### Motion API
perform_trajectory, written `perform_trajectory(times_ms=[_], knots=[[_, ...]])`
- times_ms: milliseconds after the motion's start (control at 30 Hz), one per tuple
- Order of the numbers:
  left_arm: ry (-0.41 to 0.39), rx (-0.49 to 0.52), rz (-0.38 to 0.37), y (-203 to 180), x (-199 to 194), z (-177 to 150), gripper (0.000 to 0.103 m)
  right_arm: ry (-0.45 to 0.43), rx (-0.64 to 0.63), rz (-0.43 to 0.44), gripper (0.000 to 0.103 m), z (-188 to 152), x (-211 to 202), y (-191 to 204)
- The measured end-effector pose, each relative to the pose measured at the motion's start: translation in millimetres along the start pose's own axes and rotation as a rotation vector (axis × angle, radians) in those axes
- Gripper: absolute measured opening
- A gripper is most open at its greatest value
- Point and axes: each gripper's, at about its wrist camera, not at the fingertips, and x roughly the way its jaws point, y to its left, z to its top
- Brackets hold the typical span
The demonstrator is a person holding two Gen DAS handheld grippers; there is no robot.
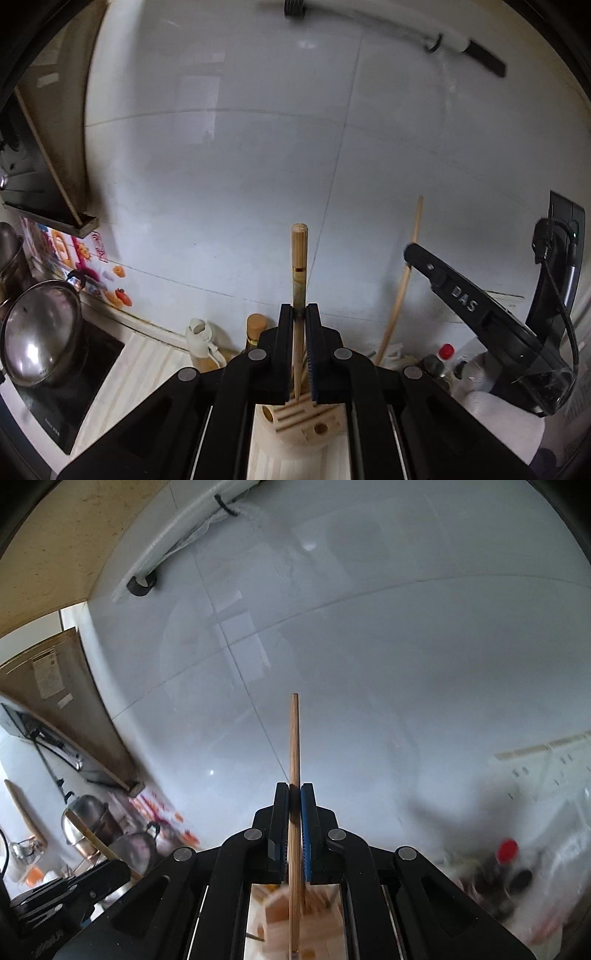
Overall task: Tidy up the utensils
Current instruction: 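Lower both wooden chopsticks into the beige holder and open both tools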
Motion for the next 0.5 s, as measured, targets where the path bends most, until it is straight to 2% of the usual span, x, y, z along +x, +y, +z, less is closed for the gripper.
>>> perform_trajectory(times_ms=[300,500], knots=[[0.127,-0.032,0.002,22,77,-14,0.004,-0.027,-0.015,-0.032,0.006,-13,74,0],[0.19,-0.056,0.002,32,102,-22,0.004,-0.082,-0.051,-0.048,0.006,-25,88,-1]])
